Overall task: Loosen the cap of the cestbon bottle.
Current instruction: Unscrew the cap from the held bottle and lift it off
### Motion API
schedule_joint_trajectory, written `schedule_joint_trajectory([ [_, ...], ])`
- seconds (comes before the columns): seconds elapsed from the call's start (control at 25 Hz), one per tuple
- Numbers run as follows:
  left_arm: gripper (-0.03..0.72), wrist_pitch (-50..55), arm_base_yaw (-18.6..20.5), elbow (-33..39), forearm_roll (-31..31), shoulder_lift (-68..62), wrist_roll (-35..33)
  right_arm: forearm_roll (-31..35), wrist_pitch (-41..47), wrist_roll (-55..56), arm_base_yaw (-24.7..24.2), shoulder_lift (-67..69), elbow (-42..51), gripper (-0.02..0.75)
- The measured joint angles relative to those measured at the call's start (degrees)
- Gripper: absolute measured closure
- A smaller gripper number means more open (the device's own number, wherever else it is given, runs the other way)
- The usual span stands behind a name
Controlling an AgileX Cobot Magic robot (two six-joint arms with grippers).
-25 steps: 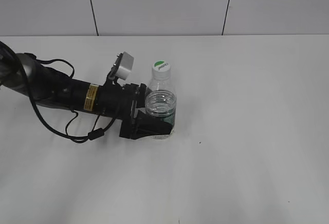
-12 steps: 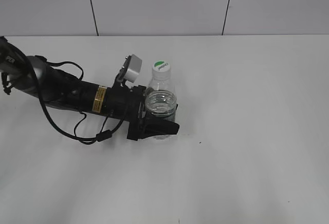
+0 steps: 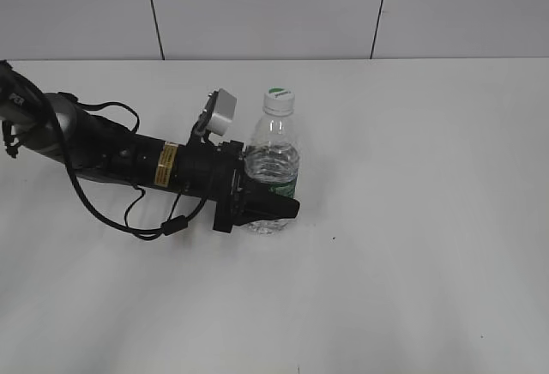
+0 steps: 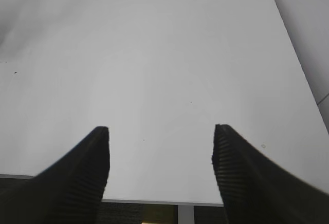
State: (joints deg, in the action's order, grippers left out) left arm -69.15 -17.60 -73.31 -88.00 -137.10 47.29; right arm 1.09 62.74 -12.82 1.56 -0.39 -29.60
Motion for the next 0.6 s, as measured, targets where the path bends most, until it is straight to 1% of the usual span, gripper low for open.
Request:
schedule_joint_trajectory([
  [0.28,0.28,0.0,0.0,0.0,0.14,0.0,0.0,0.0,0.0,0.0,0.0,0.0,0.0,0.253],
  [0.6,0.281,1.14,0.0,0.0,3.48,0.0,0.0,0.0,0.0,0.0,0.0,0.0,0.0,0.253],
])
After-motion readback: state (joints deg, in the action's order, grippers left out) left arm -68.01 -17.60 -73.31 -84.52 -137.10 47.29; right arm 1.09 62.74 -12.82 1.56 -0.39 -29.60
